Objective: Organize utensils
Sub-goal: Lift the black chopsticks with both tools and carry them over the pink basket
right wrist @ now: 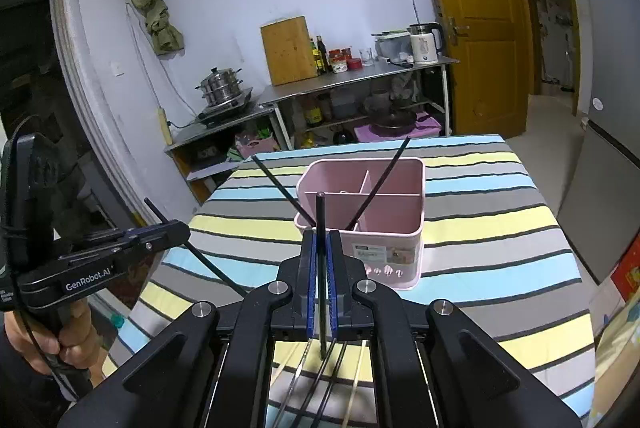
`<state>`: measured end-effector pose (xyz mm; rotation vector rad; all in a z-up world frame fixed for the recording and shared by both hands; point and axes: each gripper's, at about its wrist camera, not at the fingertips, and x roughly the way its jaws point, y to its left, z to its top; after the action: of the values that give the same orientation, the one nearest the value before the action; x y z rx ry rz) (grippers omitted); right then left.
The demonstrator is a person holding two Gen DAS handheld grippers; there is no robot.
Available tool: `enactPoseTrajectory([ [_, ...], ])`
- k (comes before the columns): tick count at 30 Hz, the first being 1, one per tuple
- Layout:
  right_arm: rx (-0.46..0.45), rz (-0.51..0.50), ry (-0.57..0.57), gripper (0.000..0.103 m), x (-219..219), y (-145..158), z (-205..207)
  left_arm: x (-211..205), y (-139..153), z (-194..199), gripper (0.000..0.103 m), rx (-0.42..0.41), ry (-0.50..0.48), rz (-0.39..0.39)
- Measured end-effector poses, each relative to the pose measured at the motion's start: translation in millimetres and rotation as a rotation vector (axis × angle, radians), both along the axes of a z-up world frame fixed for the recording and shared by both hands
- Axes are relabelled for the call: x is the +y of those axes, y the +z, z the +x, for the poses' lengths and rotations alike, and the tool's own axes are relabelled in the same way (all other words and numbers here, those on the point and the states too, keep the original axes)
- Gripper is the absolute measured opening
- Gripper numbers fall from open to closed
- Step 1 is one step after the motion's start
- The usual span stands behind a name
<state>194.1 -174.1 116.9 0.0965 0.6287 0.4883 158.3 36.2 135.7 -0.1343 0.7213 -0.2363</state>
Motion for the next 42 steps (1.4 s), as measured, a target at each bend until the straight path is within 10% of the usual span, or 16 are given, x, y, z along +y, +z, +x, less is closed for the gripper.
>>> enactPoseTrajectory([
  [42, -0.2, 0.043, -0.053, 0.005, 2.9, 89.3, 57.9, 11.9, 107.2, 60.1, 0.005, -0.168, 0.014, -0.012],
])
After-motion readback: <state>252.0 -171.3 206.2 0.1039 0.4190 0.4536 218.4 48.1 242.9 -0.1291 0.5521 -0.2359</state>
